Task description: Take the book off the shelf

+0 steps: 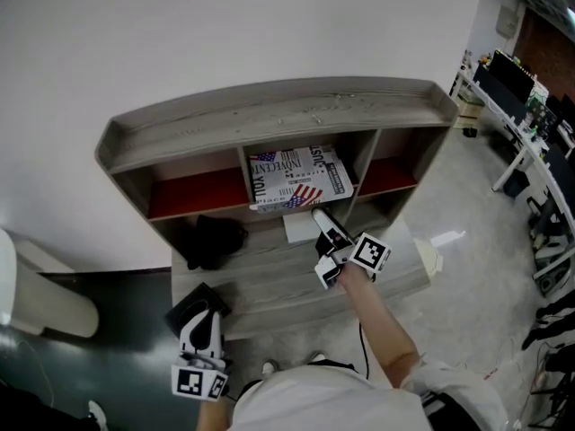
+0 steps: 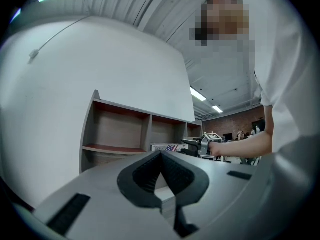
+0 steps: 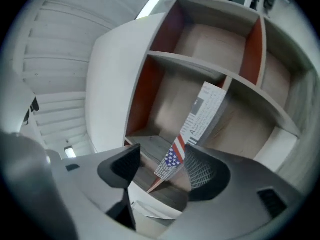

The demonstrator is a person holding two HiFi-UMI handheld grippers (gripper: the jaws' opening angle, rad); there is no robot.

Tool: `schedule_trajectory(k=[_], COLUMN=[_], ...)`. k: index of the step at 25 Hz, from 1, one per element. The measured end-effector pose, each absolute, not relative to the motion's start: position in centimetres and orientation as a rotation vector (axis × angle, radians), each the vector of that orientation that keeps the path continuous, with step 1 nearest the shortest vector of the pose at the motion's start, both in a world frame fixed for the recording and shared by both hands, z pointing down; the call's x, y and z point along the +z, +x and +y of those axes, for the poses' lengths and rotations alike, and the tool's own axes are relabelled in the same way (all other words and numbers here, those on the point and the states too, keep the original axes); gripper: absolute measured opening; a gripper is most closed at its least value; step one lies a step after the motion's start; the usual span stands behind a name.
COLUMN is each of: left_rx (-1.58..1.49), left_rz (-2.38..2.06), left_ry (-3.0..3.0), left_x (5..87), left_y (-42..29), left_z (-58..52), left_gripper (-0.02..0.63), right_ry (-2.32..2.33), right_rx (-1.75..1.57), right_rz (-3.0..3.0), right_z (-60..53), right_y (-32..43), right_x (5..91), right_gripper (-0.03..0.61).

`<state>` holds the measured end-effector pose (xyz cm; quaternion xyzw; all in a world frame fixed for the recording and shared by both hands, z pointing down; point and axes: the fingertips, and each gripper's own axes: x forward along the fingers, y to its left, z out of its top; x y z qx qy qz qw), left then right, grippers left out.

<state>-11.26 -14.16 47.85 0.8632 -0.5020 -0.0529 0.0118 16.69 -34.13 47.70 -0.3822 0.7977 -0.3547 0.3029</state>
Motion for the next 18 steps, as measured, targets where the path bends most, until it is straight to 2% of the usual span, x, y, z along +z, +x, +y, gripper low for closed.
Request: schedule_trajectory(k=[2, 5, 12, 18], left_rx=[-0.164, -0.163, -0.160, -0.159], left_rz=[-1.601, -1.656, -1.753, -1.803], left_ry=[2.675, 2.642, 2.576, 2.552], left_x=[47.7, 47.8, 48.1, 47.9], left_y=[-11.8, -12.7, -14.0, -14.1], left_z=[-14.0, -13.7, -13.0, -12.6], left_gripper=[0.015, 0.015, 0.015, 0.015], right_ry=[-1.045, -1.022, -0.999, -1.010], right_rx=[-1.030, -1.106, -1.156, -1.162], right_rz=[2.039, 1.973, 1.875, 1.829], right_z=[-35.5, -37.0, -40.1, -42.2], right_y=[16.9, 16.3, 15.3, 15.1], right_x=[49.4, 50.4, 51.5, 51.7], right_gripper=[0.317, 0.367, 0.435, 0.465])
